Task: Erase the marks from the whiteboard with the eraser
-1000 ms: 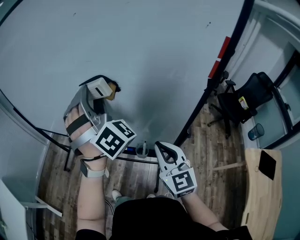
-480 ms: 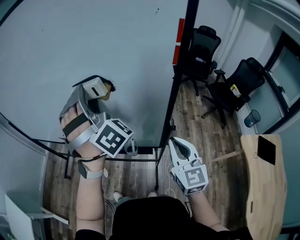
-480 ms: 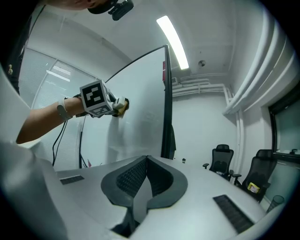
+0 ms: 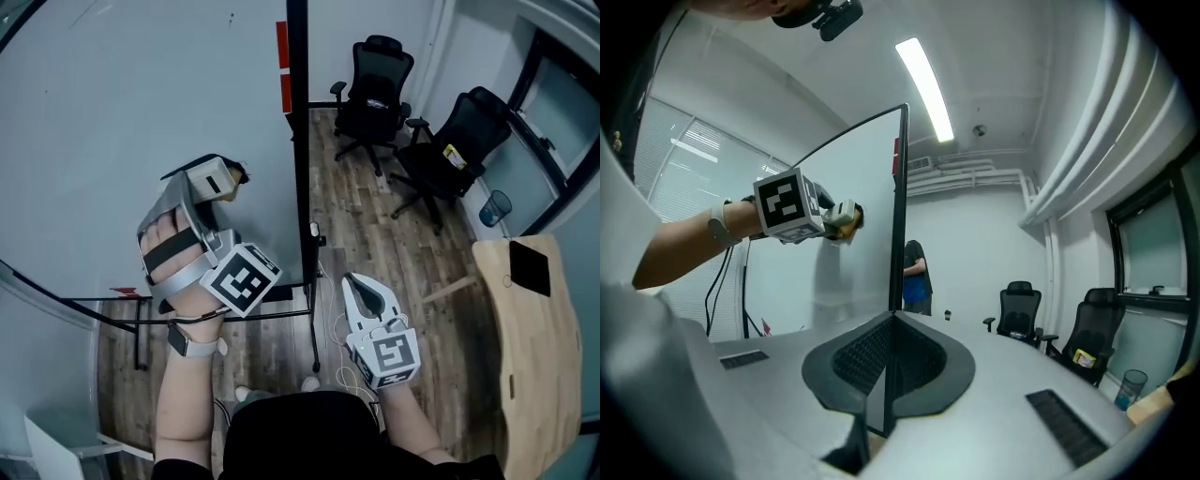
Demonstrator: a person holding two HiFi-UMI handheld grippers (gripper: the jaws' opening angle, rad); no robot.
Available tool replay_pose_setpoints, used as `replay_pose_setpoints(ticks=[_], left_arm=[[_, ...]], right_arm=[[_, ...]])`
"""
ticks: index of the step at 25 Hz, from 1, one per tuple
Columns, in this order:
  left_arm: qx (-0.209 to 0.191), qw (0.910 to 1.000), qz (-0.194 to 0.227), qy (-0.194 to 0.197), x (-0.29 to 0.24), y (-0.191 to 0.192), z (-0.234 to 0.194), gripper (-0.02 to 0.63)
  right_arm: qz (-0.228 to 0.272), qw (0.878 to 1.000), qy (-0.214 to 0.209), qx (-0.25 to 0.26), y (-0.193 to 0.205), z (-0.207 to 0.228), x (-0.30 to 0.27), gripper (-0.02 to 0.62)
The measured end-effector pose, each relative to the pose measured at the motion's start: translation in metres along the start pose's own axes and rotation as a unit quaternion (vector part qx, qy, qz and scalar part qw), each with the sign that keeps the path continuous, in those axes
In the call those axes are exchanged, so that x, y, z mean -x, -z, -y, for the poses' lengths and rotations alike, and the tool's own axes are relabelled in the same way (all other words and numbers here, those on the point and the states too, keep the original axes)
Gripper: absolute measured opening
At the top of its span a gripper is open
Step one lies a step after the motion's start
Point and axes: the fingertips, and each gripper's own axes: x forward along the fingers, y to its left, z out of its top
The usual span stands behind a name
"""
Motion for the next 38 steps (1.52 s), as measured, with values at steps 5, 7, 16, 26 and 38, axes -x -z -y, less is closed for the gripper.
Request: replay_pose_setpoints(ticks=[5,7,16,26,38], left_arm=[[-0.016,0.9991,0.031,0.024,0.010,-0.016,0.027,0.253],[-0.022,0.9980,0.042,0.041,0.013,-0.018,0.043,0.253],[-0.006,0.9871,0.083,0.137,0.026,-0.006,0.105,0.252],[0.107,0.9557,0.108,0.252,0.058,0.050,0.151,0.253],[0.334,0.8770,0.070,0.338,0.095,0.188,0.182,0.253]], right_arm=[[-0.015,1.000,0.020,-0.009,0.012,0.001,0.016,0.029],[-0.020,0.999,0.026,-0.012,0.016,-0.002,0.019,0.029],[-0.036,0.999,0.036,-0.012,0.019,-0.033,0.028,0.029],[-0.052,0.999,0.014,-0.006,0.020,-0.080,0.015,0.029],[-0.066,0.994,-0.082,0.008,0.018,-0.168,-0.031,0.029]])
